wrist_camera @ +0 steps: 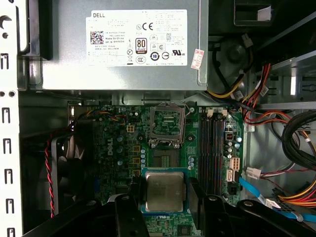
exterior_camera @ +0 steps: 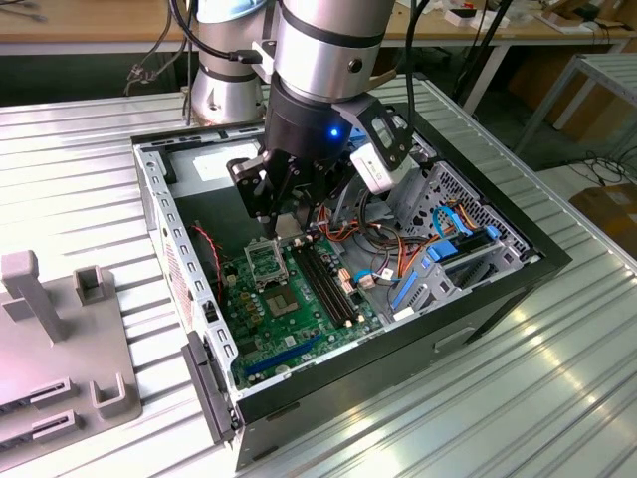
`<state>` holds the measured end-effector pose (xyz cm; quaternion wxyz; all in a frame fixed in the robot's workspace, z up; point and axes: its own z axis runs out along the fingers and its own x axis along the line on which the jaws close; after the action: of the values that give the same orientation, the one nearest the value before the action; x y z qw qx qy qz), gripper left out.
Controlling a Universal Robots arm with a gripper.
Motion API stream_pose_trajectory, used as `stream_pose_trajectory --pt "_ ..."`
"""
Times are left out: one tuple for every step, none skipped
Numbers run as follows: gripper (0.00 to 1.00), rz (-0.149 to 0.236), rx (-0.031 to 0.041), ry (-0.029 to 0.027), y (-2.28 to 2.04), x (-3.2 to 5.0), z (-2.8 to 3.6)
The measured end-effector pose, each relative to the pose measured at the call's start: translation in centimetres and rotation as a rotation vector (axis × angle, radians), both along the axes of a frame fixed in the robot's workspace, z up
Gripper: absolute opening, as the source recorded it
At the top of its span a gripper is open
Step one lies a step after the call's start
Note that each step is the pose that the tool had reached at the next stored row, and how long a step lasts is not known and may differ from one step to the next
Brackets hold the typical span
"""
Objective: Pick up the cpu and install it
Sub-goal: 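Place the cpu into insertion slot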
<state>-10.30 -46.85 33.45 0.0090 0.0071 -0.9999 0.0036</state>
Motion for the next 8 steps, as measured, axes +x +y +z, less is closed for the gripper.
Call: stream_pose_trajectory --pt "0.47 0.0 0.0 0.0 0.0 0.0 0.0" --pt "0.47 0.0 -0.0001 0.0 0.0 0.0 0.0" --pt "0.47 0.0 0.0 0.0 0.0 0.0 0.0" --pt "0.47 0.0 0.0001 0.0 -0.01 0.0 -0.01" --pt "0.47 0.0 0.0 0.0 -0.01 0.0 -0.01" --pt "0.47 0.0 0.0 0.0 -0.01 0.0 -0.01" --pt "0.47 0.0 0.0 -0.0001 -0.01 0.0 -0.01" --pt "0.47 0.0 0.0 0.0 -0.01 0.0 -0.01"
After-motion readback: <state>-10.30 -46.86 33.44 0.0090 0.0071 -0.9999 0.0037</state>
